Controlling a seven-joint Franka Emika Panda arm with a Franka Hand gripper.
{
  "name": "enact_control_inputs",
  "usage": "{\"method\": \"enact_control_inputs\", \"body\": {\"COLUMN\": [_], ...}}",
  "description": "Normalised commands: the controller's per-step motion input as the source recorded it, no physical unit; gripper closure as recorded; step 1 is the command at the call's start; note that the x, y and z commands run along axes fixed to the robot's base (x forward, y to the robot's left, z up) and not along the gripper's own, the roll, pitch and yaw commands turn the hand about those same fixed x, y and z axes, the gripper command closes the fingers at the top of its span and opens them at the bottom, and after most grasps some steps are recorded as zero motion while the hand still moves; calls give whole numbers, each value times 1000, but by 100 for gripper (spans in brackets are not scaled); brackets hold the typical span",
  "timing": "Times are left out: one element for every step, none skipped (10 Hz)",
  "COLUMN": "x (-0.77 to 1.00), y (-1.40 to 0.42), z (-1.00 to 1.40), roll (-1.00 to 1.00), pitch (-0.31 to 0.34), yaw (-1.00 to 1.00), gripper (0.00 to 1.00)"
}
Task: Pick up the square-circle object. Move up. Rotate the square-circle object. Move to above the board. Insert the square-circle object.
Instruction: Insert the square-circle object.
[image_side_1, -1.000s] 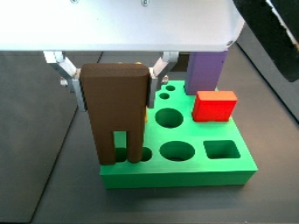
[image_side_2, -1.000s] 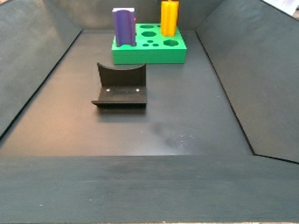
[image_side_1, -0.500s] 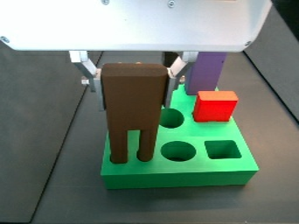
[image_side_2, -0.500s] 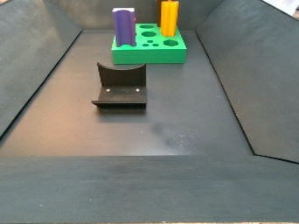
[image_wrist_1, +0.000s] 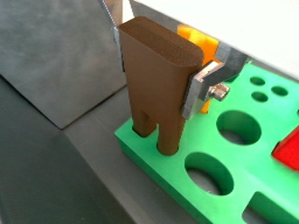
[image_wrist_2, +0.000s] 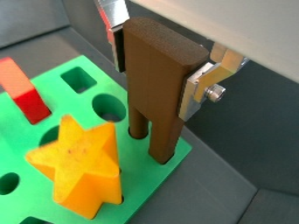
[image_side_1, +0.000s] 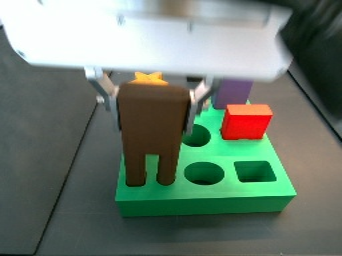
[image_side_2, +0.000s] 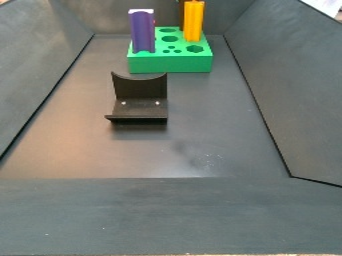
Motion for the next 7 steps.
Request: {"method": "enact_control_inputs", "body": {"x": [-94, -6, 0, -74, -109, -269, -306], "y": [0, 0, 0, 0, 0, -69, -40], "z": [-494, -374, -351, -537, -800, -729, -623], "roll": [-94, -54, -29, -10, 0, 20, 0], "pitch": [-51, -11, 0, -39, -81, -194, -189], "yaw": [0, 0, 29, 60, 117, 63, 0], "gripper": [100, 100, 100, 100, 100, 100, 100]}}
